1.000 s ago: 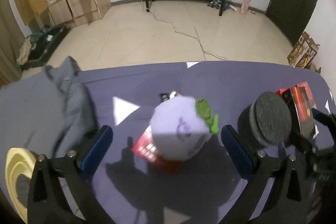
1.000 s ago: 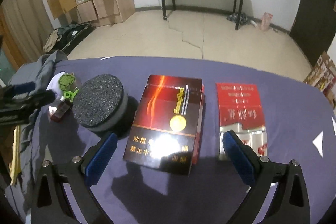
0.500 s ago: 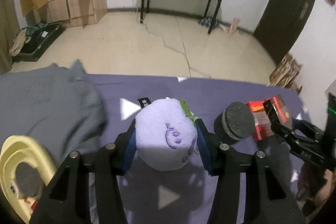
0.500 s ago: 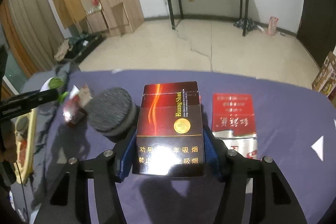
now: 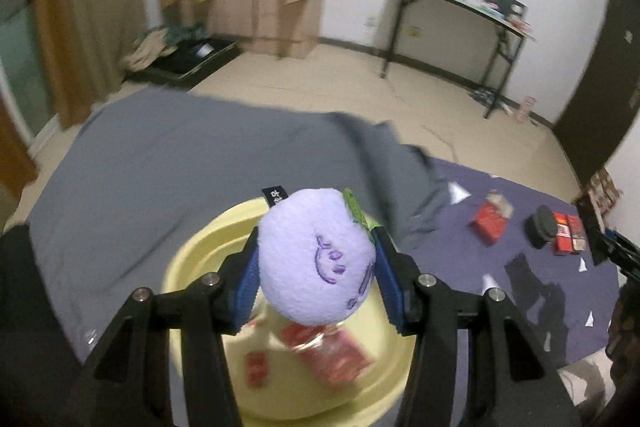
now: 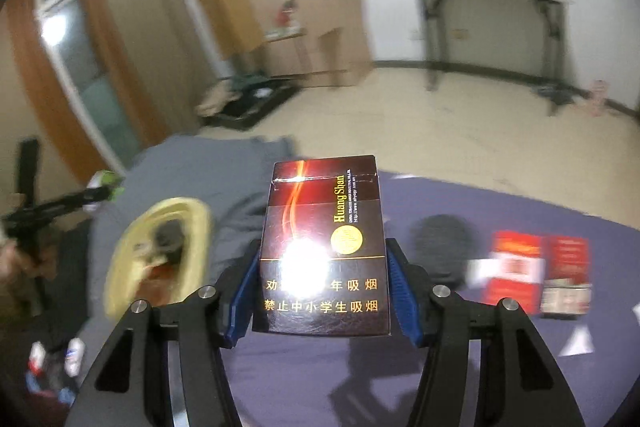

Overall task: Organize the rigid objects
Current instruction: 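Grasp the lavender plush with the left tool while the right tool grasps the dark pack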

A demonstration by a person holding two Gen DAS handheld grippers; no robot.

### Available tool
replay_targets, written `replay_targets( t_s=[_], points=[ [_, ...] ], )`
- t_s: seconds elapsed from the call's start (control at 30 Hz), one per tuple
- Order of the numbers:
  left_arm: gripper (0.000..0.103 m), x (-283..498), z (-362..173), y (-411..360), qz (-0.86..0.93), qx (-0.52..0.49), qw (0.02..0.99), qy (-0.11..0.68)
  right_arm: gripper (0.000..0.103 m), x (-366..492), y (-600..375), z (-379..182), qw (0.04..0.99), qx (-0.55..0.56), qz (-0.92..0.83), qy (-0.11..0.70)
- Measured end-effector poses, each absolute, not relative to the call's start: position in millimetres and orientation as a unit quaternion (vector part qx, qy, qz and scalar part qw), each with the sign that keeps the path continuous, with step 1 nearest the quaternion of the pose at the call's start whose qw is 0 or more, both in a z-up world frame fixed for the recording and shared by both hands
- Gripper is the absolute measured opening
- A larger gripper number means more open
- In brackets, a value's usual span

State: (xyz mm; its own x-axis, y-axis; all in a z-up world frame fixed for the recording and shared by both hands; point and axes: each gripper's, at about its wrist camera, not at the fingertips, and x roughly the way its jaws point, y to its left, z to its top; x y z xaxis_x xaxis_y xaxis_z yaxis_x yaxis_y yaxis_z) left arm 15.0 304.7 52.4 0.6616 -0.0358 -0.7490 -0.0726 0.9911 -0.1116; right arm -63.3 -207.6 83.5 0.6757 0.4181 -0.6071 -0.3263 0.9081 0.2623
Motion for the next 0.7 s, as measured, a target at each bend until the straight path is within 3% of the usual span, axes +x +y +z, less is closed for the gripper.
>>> replay_targets(
  t_s=[0.2,0.4,0.7],
  points=[
    [0.053,7,2,351,0.047,-0.088,0.889,0.446,0.058,-74,-119,70,0.887,0.026,0.283,0.365],
    [0.054,21,-53,360,0.043,-0.101,0.868,0.485,0.058,-87,-7,15,0.841,-0.037,0.349,0.412],
    [0.057,42,-72,363,0.040,-0.120,0.866,0.484,0.058,-68,67,-32,0.821,-0.133,0.343,0.437]
  ],
)
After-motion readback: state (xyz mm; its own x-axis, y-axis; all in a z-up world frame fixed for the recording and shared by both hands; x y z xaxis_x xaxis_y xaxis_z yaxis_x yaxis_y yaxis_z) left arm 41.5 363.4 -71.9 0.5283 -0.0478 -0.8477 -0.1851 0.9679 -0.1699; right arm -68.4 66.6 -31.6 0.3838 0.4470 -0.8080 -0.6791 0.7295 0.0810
